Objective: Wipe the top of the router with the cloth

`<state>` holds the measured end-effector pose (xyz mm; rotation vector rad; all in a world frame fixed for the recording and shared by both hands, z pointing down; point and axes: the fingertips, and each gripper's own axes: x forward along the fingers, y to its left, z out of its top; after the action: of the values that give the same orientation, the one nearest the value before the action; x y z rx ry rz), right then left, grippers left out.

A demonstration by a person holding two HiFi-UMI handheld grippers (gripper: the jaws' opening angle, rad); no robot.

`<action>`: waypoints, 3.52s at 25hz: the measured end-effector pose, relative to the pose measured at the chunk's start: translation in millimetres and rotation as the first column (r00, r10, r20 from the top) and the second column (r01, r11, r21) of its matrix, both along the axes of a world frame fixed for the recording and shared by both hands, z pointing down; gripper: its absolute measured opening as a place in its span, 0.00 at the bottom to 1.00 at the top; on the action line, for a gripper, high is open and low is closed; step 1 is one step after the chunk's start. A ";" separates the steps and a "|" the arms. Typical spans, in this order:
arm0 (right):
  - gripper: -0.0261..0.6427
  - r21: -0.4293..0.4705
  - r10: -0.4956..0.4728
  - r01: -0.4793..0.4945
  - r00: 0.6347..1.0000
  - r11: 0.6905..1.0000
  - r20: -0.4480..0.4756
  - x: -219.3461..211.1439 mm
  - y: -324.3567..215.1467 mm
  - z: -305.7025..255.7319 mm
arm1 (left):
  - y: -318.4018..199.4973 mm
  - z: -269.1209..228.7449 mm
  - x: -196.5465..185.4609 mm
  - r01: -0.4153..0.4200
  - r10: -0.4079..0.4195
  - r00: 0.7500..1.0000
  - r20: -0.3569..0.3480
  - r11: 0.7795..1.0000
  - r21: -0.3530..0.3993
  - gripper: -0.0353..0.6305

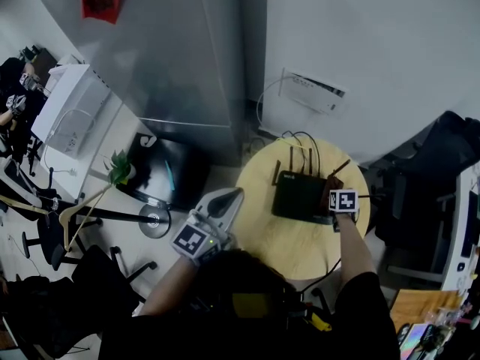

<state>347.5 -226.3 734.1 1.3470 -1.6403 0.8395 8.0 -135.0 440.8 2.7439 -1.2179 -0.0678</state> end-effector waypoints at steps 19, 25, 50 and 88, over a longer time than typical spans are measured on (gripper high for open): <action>0.13 0.064 -0.036 0.055 0.961 0.996 -0.273 29.1 11.3 -22.5 | 5.5 -3.6 -23.3 -0.005 0.005 1.000 -0.017 1.000 0.010 0.04; 0.13 0.128 0.017 -0.018 1.000 0.992 0.012 -24.4 27.1 -63.6 | 0.9 -5.8 -30.9 -0.013 0.014 0.998 -0.058 1.000 0.013 0.04; 0.14 -0.077 -0.245 0.262 0.953 0.962 0.180 -184.1 62.4 3.2 | 0.5 -3.7 -38.5 -0.032 0.033 0.997 -0.075 0.999 0.013 0.04; 0.14 -0.098 -0.107 0.094 0.985 0.991 -0.138 10.3 81.2 4.0 | -2.4 -3.0 -23.6 -0.049 0.049 0.997 -0.060 0.999 0.009 0.04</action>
<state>357.7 -145.1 738.1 1.2222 -1.5270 0.7324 -15.6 -137.3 437.8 2.7553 -1.1371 -0.1495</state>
